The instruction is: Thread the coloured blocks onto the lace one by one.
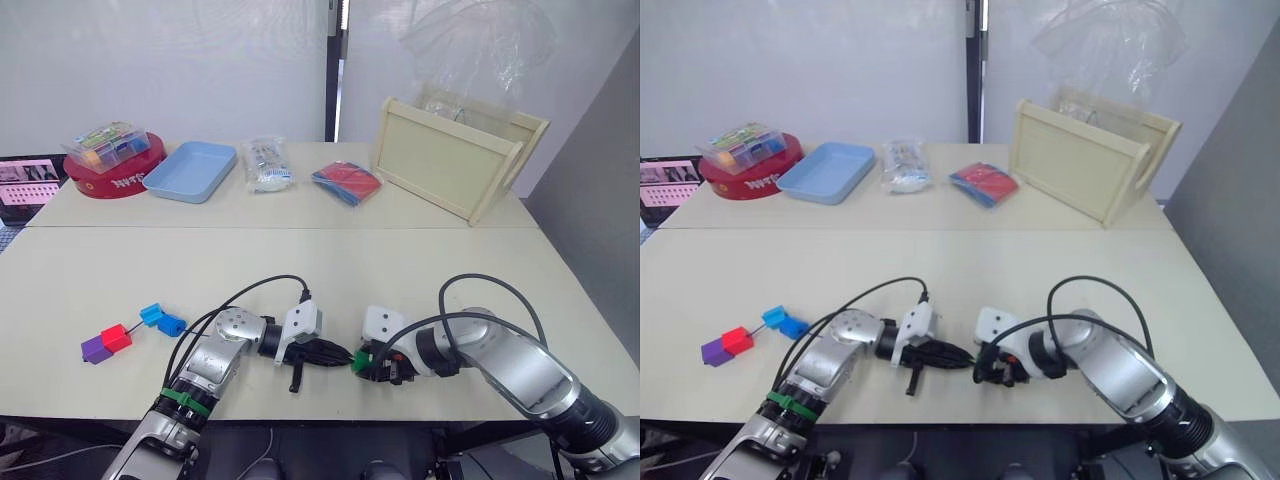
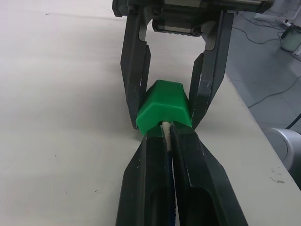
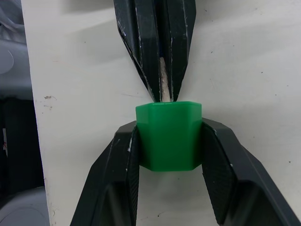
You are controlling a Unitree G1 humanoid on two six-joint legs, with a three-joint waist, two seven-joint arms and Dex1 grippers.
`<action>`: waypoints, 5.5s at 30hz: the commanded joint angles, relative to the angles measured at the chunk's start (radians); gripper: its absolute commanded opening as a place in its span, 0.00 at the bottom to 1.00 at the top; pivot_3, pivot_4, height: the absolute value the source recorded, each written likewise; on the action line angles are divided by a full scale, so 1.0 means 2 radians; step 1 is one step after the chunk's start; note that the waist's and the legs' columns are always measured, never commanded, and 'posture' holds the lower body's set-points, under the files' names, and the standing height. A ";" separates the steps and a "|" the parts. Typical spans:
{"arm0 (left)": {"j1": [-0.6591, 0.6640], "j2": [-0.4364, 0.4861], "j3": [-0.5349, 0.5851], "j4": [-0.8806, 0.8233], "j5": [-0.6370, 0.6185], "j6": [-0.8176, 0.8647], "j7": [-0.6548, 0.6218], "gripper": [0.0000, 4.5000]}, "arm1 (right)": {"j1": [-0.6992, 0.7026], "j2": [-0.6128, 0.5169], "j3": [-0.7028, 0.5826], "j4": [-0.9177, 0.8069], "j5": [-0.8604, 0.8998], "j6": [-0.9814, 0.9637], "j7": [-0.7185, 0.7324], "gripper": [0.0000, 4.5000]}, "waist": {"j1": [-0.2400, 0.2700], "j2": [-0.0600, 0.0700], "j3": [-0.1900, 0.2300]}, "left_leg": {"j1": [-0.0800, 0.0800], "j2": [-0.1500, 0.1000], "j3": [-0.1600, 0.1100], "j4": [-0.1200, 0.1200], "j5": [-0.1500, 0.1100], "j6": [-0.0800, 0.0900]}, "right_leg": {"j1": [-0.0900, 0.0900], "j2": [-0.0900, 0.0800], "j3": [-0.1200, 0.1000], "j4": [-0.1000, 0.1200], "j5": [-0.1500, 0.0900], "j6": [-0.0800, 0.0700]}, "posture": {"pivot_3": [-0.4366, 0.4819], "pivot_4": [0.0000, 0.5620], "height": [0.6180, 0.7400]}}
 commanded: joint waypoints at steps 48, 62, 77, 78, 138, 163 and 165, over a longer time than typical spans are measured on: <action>0.018 0.079 -0.001 -0.056 0.013 -0.008 0.008 0.00 | -0.026 0.027 0.020 0.006 0.000 -0.006 0.004 0.30 | -0.004 0.000 0.000 | 0.000 0.000 0.000 0.001 0.000 0.000 | 0.000 0.000 0.000 0.001 0.000 0.000 | 0.48 0.27 1.00; -0.008 0.034 -0.028 -0.035 0.032 -0.022 0.008 0.00 | -0.027 0.029 0.022 0.007 0.000 -0.005 0.005 0.30 | -0.001 0.000 0.000 | 0.000 0.000 0.000 0.001 0.000 0.000 | 0.000 0.000 0.000 0.001 0.000 0.000 | 0.48 0.27 1.00; -0.004 0.073 0.005 -0.044 -0.004 0.030 -0.017 0.62 | -0.030 0.028 0.007 0.001 0.005 -0.011 0.007 0.67 | -0.001 0.000 0.000 | 0.000 0.000 0.000 0.001 0.000 0.000 | 0.000 0.000 0.000 0.001 0.000 0.000 | 0.48 0.27 1.00; -0.003 0.076 0.007 -0.044 -0.008 0.031 -0.021 0.69 | -0.029 0.024 0.004 -0.002 0.005 -0.014 0.009 0.74 | -0.001 0.000 0.000 | 0.000 0.000 0.000 0.001 0.000 0.000 | 0.000 0.000 0.000 0.001 0.000 0.000 | 0.48 0.27 1.00; 0.023 0.141 0.049 0.015 0.018 -0.093 -0.009 0.29 | 0.112 -0.039 -0.082 0.031 0.013 -0.157 0.026 0.00 | -0.005 0.000 0.000 | 0.001 0.000 0.000 0.000 0.000 0.000 | 0.000 0.000 0.000 0.000 0.000 0.000 | 0.48 0.27 1.00; -0.062 0.351 0.073 0.112 0.019 -0.007 -0.147 0.99 | 0.041 -0.009 -0.060 0.119 -0.023 -0.216 0.065 0.00 | -0.011 0.000 0.000 | 0.001 0.002 0.000 -0.002 0.000 0.000 | -0.001 0.001 -0.001 0.002 0.000 0.000 | 0.48 0.27 1.00; -0.084 0.359 0.042 0.084 0.015 0.012 -0.147 0.99 | 0.043 0.000 -0.061 0.116 -0.022 -0.211 0.059 0.00 | -0.011 0.000 0.000 | 0.001 0.002 0.000 -0.001 0.000 0.000 | -0.001 0.001 -0.001 0.002 0.000 0.000 | 0.48 0.27 1.00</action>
